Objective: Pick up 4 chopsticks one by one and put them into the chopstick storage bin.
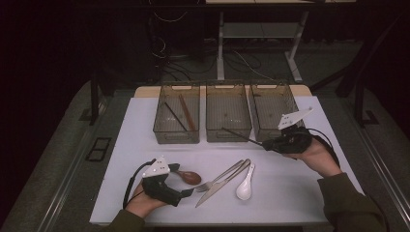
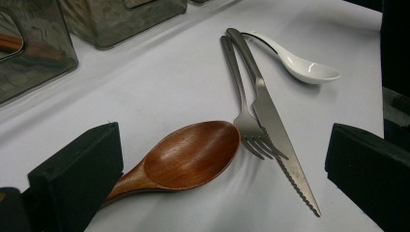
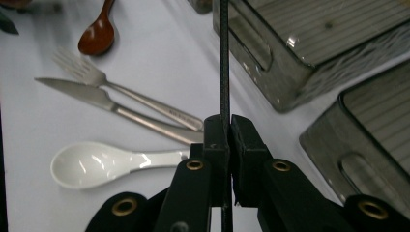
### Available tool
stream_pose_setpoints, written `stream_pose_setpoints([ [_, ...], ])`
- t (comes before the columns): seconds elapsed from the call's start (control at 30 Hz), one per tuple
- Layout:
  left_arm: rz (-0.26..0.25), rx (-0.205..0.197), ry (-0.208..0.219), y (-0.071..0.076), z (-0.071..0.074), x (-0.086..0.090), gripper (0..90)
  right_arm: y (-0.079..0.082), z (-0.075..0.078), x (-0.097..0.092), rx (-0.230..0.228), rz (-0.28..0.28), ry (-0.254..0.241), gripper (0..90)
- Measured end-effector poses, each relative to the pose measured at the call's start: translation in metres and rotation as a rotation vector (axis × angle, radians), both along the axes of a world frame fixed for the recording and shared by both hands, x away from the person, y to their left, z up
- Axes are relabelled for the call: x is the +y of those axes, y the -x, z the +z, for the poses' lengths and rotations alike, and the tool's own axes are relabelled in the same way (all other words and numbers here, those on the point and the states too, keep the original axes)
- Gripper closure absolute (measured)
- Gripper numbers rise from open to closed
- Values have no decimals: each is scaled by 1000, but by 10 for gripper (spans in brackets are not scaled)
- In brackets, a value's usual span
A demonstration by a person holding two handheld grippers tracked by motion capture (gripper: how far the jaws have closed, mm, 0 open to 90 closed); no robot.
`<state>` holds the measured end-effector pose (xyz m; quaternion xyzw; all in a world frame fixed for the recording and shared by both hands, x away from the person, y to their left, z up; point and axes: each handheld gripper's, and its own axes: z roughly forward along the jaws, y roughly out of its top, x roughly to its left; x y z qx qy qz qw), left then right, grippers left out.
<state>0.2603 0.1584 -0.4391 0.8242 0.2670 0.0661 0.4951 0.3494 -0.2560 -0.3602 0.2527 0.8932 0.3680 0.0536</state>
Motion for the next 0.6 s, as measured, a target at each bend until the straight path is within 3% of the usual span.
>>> stream_pose_setpoints([
  [0.37, -1, 4, 1, 0, 0, -1, 0, -15, 4, 23, -11, -46, -31, 854],
  [0.6, -2, 1, 4, 0, 0, 0, 0, -20, 8, 36, -25, -31, -59, 856],
])
